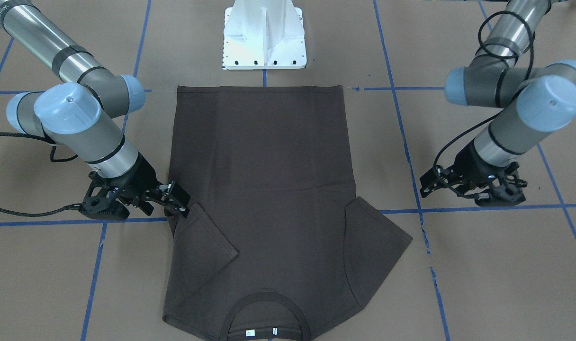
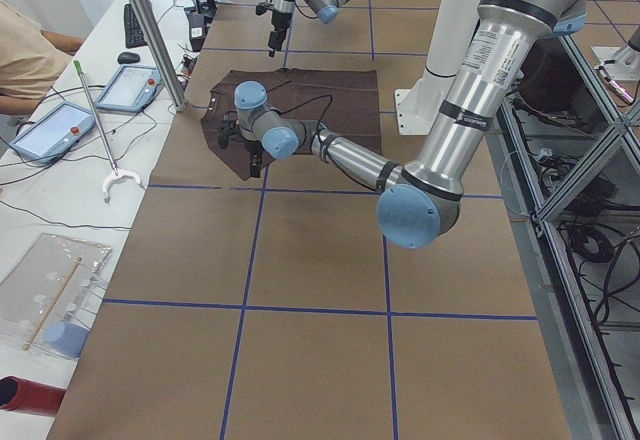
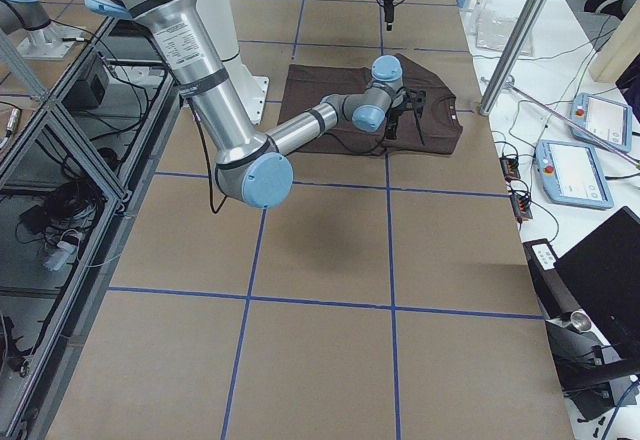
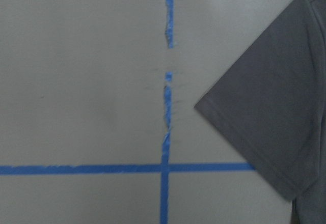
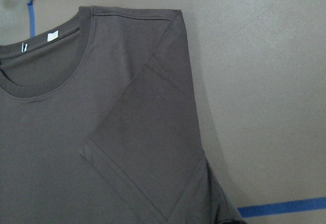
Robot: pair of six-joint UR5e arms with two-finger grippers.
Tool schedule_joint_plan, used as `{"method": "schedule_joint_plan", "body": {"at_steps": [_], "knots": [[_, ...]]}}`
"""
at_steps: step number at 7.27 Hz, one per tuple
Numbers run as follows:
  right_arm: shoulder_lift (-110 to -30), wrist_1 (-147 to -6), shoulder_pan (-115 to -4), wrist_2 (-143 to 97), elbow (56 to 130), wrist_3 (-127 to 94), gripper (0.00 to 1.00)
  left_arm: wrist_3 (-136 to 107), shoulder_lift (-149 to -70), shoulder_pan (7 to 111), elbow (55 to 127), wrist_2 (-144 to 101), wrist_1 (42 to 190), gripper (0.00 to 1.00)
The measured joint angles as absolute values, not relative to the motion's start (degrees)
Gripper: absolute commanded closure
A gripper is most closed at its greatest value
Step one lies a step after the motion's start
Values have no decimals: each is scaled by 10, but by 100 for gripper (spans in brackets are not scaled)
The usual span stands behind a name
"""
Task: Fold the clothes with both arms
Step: 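Release the sleeve and raise the right gripper while the left arm approaches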
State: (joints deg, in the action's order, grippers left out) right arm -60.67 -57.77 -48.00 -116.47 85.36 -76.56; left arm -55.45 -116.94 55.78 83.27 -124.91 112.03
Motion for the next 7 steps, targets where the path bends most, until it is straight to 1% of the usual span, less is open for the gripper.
{"method": "schedule_joint_plan", "body": {"at_steps": [1, 2, 3, 5, 7], "knots": [[-618, -578, -480, -1166, 861, -761, 0, -582, -1191, 546, 795, -1234, 1145, 15], [-624, -578, -480, -1167, 863, -758, 0, -601, -1201, 540, 764, -1227, 1172, 23], [-626, -578, -480, -1167, 863, -756, 0, -610, -1209, 537, 735, -1221, 1196, 29], [-627, -577, -480, -1166, 865, -756, 0, -626, -1234, 527, 687, -1196, 1220, 35], [-628, -578, -480, -1166, 863, -756, 0, -630, -1242, 520, 674, -1186, 1224, 40]]}}
